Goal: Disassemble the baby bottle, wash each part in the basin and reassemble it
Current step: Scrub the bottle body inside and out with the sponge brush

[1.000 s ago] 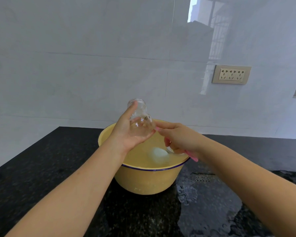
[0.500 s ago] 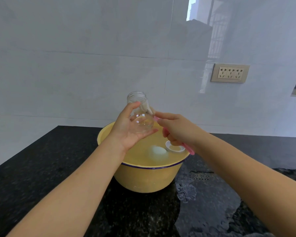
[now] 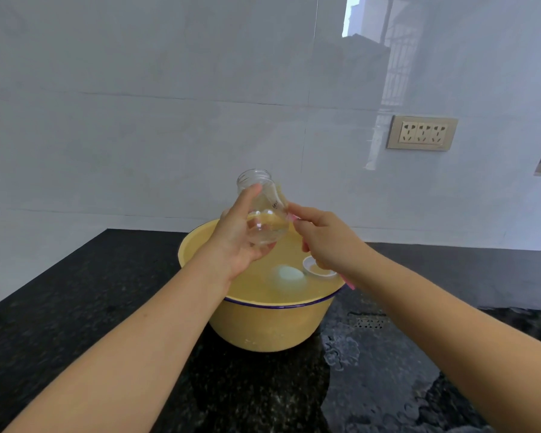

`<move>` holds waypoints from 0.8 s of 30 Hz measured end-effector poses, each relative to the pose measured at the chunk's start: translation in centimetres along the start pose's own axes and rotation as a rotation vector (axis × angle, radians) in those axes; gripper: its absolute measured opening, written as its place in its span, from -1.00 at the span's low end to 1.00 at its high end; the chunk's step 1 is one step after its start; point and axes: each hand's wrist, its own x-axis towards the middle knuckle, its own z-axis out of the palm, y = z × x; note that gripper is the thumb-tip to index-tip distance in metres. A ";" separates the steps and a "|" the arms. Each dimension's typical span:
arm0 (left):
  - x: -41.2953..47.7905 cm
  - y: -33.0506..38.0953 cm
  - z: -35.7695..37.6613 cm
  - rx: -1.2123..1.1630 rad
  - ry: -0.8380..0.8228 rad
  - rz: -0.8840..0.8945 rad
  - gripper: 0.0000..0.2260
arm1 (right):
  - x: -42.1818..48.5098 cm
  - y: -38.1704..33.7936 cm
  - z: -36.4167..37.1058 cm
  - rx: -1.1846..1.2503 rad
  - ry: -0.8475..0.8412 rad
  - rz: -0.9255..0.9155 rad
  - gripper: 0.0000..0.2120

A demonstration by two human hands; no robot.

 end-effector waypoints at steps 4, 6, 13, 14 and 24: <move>0.5 -0.3 -0.3 0.009 0.051 0.000 -0.54 | -0.2 -0.9 0.2 -0.311 0.135 -0.188 -0.55; 0.4 -0.2 -0.1 -0.040 -0.013 -0.028 -0.62 | -0.3 -1.5 0.5 -0.528 0.192 -0.320 -0.53; 0.6 0.1 -0.4 -0.234 -0.086 -0.138 -0.67 | -0.2 -2.1 -0.1 -0.877 0.330 -0.413 -0.37; 0.5 0.1 -0.5 -0.293 -0.074 -0.150 -0.70 | -0.3 -2.1 -0.5 -0.891 0.329 -0.419 -0.39; 0.4 0.3 -1.0 -0.441 0.065 -0.182 -0.21 | -1.2 0.0 0.2 -1.047 0.302 -0.634 -0.36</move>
